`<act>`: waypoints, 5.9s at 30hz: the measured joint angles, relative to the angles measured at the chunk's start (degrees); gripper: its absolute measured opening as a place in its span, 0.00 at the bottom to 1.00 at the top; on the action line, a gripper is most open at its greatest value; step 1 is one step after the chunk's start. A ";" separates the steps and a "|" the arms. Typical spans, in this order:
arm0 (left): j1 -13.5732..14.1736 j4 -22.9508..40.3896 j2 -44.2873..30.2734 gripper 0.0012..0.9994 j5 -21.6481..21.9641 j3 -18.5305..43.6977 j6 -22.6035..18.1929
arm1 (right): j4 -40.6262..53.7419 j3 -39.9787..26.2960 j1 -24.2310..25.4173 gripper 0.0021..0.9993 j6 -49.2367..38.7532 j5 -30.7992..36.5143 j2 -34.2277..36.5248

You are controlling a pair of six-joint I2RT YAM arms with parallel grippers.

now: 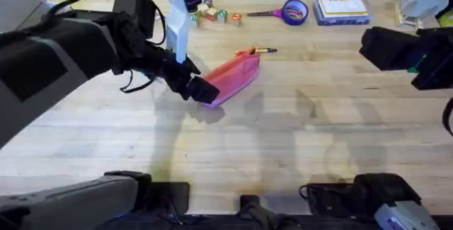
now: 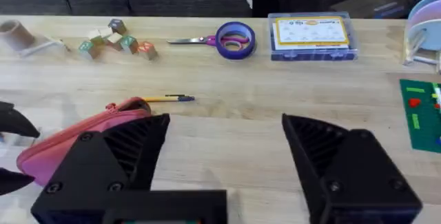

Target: Unzip the bag, pick up the pens from the table one at a time and place them inside, then zip the bag closed.

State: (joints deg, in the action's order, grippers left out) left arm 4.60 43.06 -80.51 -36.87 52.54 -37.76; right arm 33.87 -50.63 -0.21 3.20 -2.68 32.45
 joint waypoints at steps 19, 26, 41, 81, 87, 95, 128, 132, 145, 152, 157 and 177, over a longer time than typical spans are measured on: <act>0.02 0.91 0.00 0.99 1.82 0.00 0.00 | 0.00 0.00 0.00 1.00 0.01 0.00 0.00; 0.02 -0.57 0.00 0.99 2.11 0.00 0.00 | 0.00 0.00 0.00 1.00 0.02 0.00 0.01; 0.02 -1.35 -5.07 0.71 2.13 0.00 0.13 | 0.00 0.00 0.00 1.00 0.02 0.00 0.00; 0.02 -2.37 -5.07 0.04 2.35 0.00 0.17 | 6.15 -20.45 -8.79 1.00 1.05 -14.13 34.07; 0.02 -2.37 -5.07 0.04 2.35 0.00 0.17 | 6.83 -22.34 -12.87 1.00 1.07 -14.19 39.06; 0.02 -2.37 -5.07 0.04 2.35 0.00 0.17 | 7.26 -22.38 -14.96 1.00 1.31 -14.75 40.54; 0.02 -2.37 -5.07 0.04 2.35 0.00 0.17 | -10.10 -22.40 -24.15 1.00 -12.11 -14.75 61.88; 0.02 -2.37 -5.07 0.04 2.35 0.00 0.17 | -11.70 -22.40 -24.15 1.00 -12.92 -14.73 63.69; 0.02 -2.37 -5.06 0.04 2.33 0.00 0.17 | -14.72 -22.40 -24.16 0.99 -13.77 -14.75 67.22; 0.02 -2.37 -5.06 0.04 2.34 0.00 0.17 | -14.58 -22.40 -24.17 0.92 -13.79 -14.75 69.15; 0.02 -2.37 -5.05 0.04 2.33 0.00 0.17 | -14.35 -22.43 -24.17 0.88 -13.73 -14.78 69.57; 0.02 -2.37 -5.05 0.04 2.17 0.00 0.17 | -11.58 -22.51 -24.63 0.10 -13.53 -15.66 69.57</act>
State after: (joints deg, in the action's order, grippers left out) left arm 4.62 40.69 -85.56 -34.70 52.53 -37.58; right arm 22.28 -73.14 -24.84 -10.32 -18.34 102.02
